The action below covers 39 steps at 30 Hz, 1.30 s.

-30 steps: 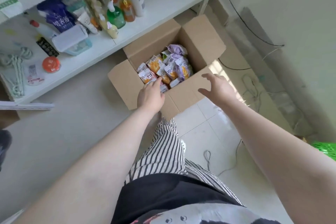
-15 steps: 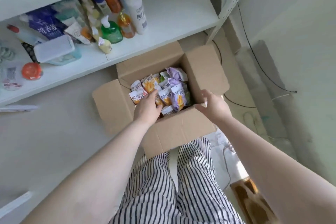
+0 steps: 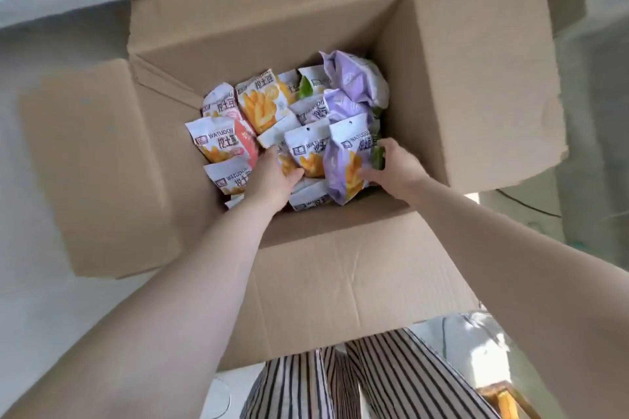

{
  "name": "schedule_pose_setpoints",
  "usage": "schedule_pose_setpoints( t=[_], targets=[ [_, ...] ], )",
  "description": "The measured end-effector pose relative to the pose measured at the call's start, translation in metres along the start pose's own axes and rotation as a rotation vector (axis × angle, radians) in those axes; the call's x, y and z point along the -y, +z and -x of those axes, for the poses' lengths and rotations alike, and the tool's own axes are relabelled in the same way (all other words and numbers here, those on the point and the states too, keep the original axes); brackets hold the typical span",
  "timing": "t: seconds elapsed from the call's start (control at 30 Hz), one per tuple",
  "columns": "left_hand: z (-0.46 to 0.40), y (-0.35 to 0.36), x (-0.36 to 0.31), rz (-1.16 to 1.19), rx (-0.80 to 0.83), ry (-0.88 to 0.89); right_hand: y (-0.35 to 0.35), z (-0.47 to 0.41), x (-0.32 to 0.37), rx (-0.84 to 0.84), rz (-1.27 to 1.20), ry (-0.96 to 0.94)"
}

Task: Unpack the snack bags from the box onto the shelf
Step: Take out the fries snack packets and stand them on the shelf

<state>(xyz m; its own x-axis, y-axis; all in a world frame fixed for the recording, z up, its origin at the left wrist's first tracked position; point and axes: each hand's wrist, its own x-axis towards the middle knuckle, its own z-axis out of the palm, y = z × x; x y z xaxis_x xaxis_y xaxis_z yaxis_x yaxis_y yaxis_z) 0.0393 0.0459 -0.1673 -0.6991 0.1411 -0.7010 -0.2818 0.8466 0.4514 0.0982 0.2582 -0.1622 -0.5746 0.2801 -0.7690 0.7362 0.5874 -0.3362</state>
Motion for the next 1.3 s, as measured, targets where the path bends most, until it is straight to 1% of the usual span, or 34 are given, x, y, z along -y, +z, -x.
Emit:
schedule_pose_setpoints(
  t=[0.07,0.2,0.33,0.5,0.63,0.8,0.9,1.03,1.13,1.2,1.3],
  targets=[
    [-0.026,0.02,0.014,0.036,0.008,-0.02,0.015,-0.029,-0.01,0.026,-0.057,0.036],
    [-0.065,0.047,0.031,0.188,0.034,-0.067,0.032,-0.065,-0.024,0.106,-0.214,0.058],
    [-0.087,0.062,0.036,0.258,-0.019,-0.075,0.036,-0.073,-0.031,0.197,-0.419,0.077],
    [-0.088,0.06,0.029,0.269,-0.033,-0.047,0.029,-0.067,-0.033,0.271,-0.525,0.097],
    [-0.075,0.037,0.019,0.346,-0.018,-0.005,0.015,-0.054,-0.03,0.245,-0.627,0.089],
    [-0.047,-0.001,0.001,0.513,0.043,-0.057,-0.008,-0.018,-0.006,0.221,-0.821,0.027],
    [-0.02,-0.033,-0.019,0.604,0.04,-0.1,-0.03,0.012,0.019,0.2,-0.916,-0.013],
    [0.022,-0.083,-0.053,0.737,0.022,-0.165,-0.065,0.065,0.057,0.16,-0.981,-0.068],
    [0.067,-0.119,-0.083,0.709,0.065,-0.117,-0.091,0.116,0.087,0.062,-0.974,-0.09],
    [0.1,-0.144,-0.1,0.694,0.064,-0.077,-0.109,0.153,0.103,0.007,-0.985,-0.096],
    [0.155,-0.18,-0.12,0.76,0.034,-0.028,-0.138,0.214,0.123,-0.038,-0.981,-0.099]
  ],
)
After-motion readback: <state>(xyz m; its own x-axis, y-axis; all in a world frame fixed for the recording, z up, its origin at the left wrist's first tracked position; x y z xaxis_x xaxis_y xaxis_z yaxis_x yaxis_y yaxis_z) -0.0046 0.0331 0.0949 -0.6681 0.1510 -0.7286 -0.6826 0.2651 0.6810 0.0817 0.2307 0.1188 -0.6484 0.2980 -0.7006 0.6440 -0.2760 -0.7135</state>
